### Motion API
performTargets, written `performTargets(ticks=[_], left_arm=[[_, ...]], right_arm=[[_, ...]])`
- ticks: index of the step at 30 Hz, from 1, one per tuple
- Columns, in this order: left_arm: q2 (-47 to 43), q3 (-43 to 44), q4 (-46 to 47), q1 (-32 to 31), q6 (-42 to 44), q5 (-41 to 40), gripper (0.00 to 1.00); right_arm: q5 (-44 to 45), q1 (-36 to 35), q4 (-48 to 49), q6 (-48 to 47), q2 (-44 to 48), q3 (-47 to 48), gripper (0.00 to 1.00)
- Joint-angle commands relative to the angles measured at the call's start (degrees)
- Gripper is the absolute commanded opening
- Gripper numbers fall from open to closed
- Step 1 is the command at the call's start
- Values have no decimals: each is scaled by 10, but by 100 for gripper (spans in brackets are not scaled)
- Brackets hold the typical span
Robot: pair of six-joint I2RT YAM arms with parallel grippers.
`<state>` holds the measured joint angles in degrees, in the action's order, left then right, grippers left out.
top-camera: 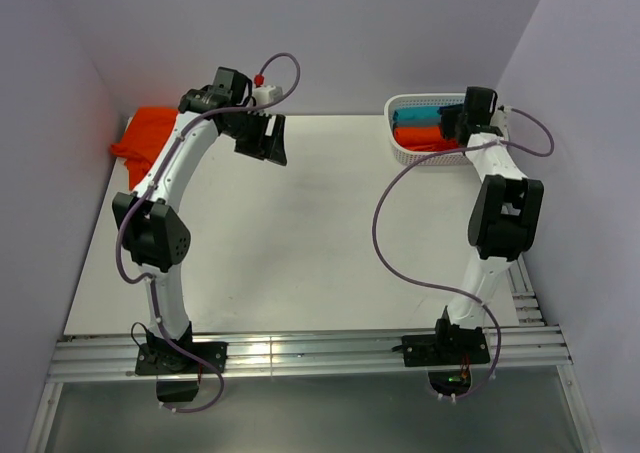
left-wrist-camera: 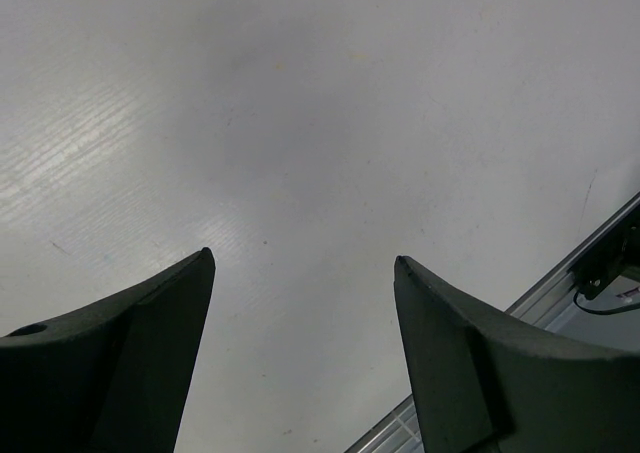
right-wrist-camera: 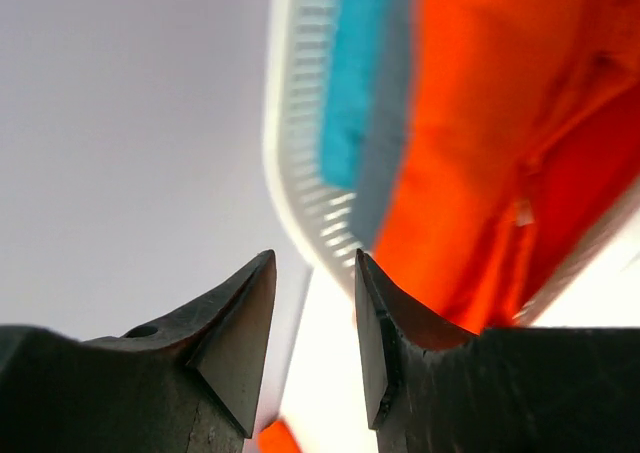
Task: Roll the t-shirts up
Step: Place the rolled tshirt into the container
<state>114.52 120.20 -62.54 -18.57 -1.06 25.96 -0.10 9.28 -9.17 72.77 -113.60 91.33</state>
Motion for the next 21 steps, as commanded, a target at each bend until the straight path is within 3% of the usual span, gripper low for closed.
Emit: performTargets(ticks=[1,7,11,21], left_arm=[[-19,24,0,0,4,-11,78],[-78,-32,26,1,4,-49,78],[-153,-91,66,4,4,-70,78],[-291,-233,109,5,4,-106,78]], right_arm=[[-33,4,30,-25,74,-10,45],[-45,-9,70,-62,199,-120,48],[-2,-45,81,-105,308,-219,50],[196,-313,5,-245,580,-395,64]])
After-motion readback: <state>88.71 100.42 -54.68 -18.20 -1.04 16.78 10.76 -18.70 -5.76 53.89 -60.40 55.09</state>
